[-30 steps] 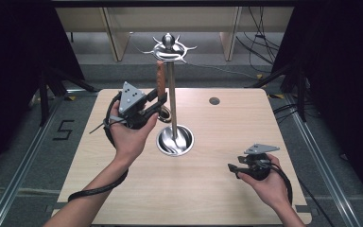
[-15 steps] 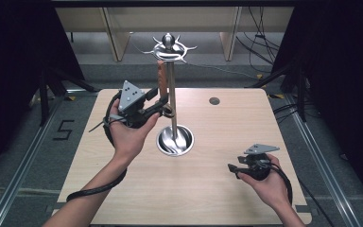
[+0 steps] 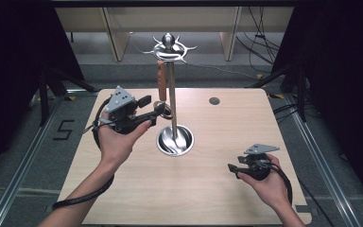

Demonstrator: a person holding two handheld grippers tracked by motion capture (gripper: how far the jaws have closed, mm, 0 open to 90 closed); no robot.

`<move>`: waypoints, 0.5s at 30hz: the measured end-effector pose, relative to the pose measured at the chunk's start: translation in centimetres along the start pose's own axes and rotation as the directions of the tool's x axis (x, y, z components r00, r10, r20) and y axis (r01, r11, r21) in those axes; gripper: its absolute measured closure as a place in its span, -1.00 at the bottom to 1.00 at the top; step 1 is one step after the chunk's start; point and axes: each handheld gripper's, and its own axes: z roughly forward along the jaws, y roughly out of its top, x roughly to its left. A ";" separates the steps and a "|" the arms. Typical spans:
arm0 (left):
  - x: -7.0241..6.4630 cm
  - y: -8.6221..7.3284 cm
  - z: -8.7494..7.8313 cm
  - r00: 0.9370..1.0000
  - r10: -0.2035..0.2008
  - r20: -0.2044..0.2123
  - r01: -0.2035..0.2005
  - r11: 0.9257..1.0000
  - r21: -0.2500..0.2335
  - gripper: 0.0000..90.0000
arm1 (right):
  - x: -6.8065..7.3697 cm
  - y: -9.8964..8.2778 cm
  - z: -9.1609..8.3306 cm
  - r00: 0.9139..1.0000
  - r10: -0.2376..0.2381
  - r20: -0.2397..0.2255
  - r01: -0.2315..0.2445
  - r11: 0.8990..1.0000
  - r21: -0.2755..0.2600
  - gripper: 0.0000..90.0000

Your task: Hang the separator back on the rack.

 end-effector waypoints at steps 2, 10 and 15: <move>0.4 -0.3 -0.6 1.000 -0.016 0.000 0.016 1.000 0.011 -0.10 | 0.0 0.0 0.0 1.000 -0.002 0.000 0.002 1.000 0.000 0.04; 2.1 -1.6 -3.4 0.999 -0.008 -0.039 0.009 1.000 0.024 -0.20 | -0.1 0.0 0.0 1.000 -0.007 0.002 0.007 1.000 0.001 0.04; 3.1 -3.2 -5.1 0.998 -0.001 -0.057 0.003 0.999 0.046 -0.21 | 0.1 0.0 0.0 1.000 0.017 -0.006 -0.017 1.000 0.010 0.04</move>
